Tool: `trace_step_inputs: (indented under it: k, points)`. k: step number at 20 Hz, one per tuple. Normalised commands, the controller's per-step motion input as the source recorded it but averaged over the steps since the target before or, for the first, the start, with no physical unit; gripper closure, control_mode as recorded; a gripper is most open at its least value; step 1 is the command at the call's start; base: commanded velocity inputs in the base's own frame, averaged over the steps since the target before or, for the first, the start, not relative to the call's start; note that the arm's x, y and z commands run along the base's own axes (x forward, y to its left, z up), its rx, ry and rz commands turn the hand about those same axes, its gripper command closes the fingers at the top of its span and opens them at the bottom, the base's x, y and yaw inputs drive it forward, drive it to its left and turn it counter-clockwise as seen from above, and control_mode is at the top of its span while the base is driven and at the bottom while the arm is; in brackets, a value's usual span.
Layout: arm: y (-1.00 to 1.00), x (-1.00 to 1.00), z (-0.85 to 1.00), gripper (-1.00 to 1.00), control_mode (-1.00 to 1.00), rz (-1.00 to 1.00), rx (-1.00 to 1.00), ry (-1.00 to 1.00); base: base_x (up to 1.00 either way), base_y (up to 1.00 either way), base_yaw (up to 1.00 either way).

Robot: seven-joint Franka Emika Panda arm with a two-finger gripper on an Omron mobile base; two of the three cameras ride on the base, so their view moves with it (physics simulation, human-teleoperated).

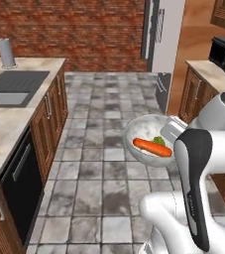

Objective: Place the bowl with the broccoli and carrot on the top shelf of the fridge. Place the bowl with the steaks on the second highest shelf of the fridge.

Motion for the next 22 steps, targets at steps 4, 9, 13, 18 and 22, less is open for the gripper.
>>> trace_step_inputs:
  k: [4,9,13,18,22]
  points:
    - [0.0,0.0,0.0,1.0,1.0,0.0,0.0,0.0,1.0,-0.07,-0.15]
    - [0.0,0.0,0.0,1.0,1.0,0.0,0.0,0.0,1.0,0.0,-0.18]
    - [0.0,0.0,0.0,1.0,1.0,0.0,0.0,0.0,1.0,0.0,-0.15]
    - [0.0,0.0,0.0,1.0,1.0,0.0,0.0,0.0,1.0,0.03,-0.15]
    - [0.0,0.0,0.0,1.0,1.0,0.0,0.0,0.0,1.0,0.21,-0.14]
